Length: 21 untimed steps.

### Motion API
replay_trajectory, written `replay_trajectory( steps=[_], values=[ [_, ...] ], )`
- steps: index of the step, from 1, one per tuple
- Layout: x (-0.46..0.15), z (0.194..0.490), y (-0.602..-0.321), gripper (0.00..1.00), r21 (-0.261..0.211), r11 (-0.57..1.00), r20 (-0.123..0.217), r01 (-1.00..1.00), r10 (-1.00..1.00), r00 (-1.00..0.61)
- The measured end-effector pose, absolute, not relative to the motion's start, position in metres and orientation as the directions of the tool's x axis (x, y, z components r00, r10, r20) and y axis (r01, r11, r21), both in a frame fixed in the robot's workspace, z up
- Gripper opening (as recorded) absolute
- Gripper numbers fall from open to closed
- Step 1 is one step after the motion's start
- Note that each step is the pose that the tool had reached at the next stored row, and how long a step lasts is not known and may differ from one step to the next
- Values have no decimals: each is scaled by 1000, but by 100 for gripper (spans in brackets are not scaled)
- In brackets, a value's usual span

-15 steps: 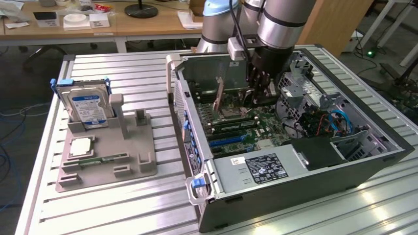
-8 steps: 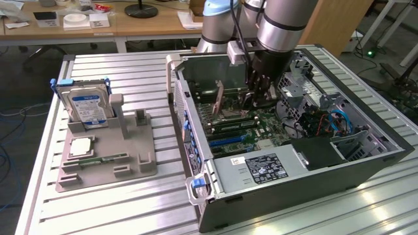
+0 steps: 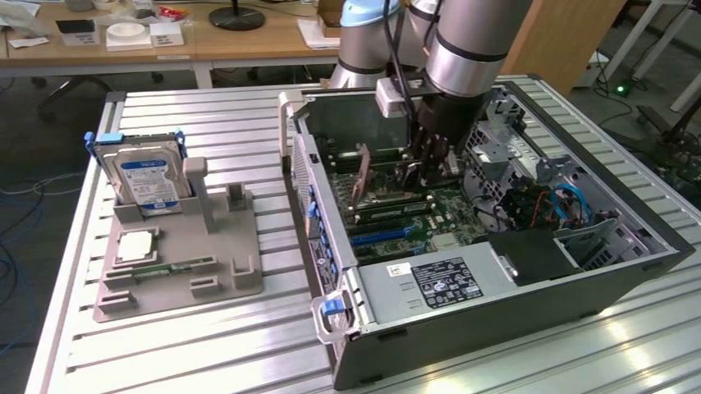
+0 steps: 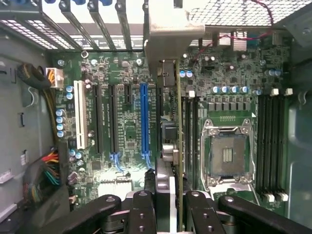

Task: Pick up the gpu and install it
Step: 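Insert the gpu into the slot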

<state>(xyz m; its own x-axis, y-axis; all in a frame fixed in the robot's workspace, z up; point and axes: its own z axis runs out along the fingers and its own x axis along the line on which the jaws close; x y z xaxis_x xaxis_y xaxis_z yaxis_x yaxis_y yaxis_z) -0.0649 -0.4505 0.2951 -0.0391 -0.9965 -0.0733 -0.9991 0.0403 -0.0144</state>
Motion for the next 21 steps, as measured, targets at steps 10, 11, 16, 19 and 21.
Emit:
replay_trajectory(
  steps=[10, 11, 16, 19, 21],
  values=[
    [-78, 287, -456, 28, -14, 39, -73, -999, -997, -38],
    [-78, 287, -458, 28, -14, 39, -73, -999, -997, -38],
    [-80, 283, -462, 28, -15, 40, -73, -999, -997, -39],
    [-82, 278, -462, 28, -14, 39, -73, -999, -997, -38],
    [-82, 274, -462, 28, -14, 39, -73, -999, -997, -38]
  ],
)
